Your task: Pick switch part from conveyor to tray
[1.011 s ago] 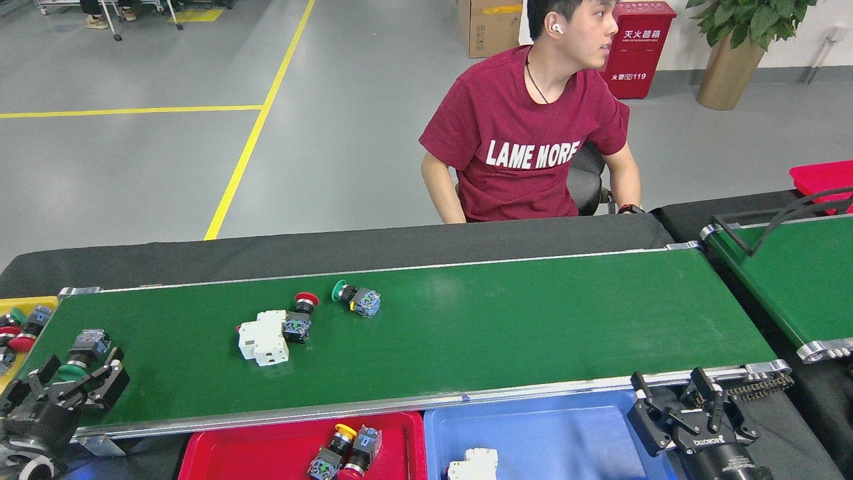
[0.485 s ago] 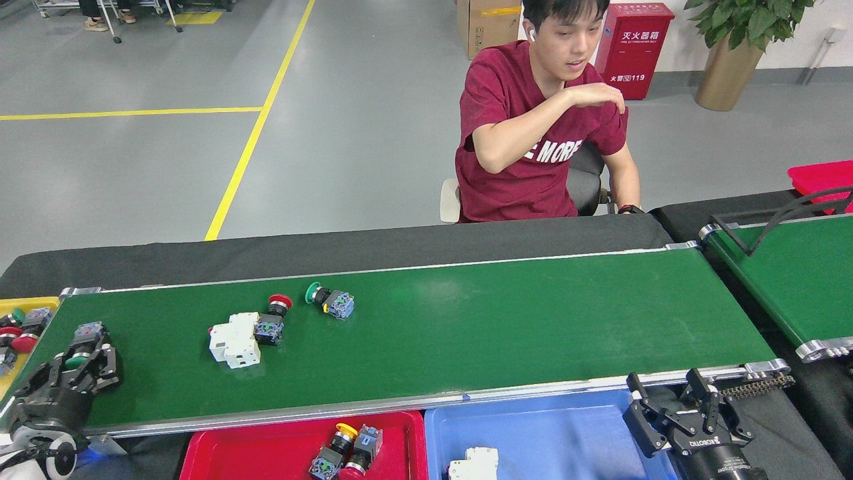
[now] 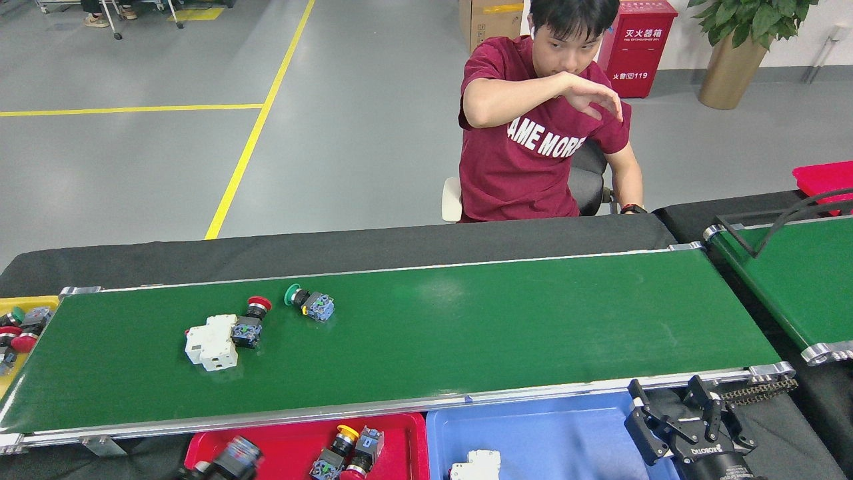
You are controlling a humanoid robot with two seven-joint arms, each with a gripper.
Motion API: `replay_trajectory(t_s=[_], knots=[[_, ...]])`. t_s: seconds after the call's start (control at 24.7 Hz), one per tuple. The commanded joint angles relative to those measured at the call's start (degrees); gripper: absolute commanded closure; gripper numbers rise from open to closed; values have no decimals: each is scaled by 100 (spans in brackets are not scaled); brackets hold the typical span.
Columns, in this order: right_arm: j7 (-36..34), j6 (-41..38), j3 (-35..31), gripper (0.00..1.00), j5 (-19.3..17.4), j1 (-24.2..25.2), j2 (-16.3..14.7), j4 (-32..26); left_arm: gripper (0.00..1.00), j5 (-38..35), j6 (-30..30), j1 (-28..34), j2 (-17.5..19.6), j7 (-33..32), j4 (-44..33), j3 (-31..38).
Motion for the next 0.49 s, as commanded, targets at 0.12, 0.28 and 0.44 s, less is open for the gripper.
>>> replay_trajectory(t_s=[0.12, 0.28, 0.44], knots=[[-78, 3, -133, 3, 9, 136, -8, -131, 0, 4, 262, -108, -419, -116, -90, 379], [-78, 3, -141, 3, 9, 189, -8, -192, 0, 4, 482, -275, -419, -107, -90, 1162], [-78, 12, -141, 3, 9, 189, -8, -219, 1, -137, 1827, -495, -340, -116, 68, 1654]])
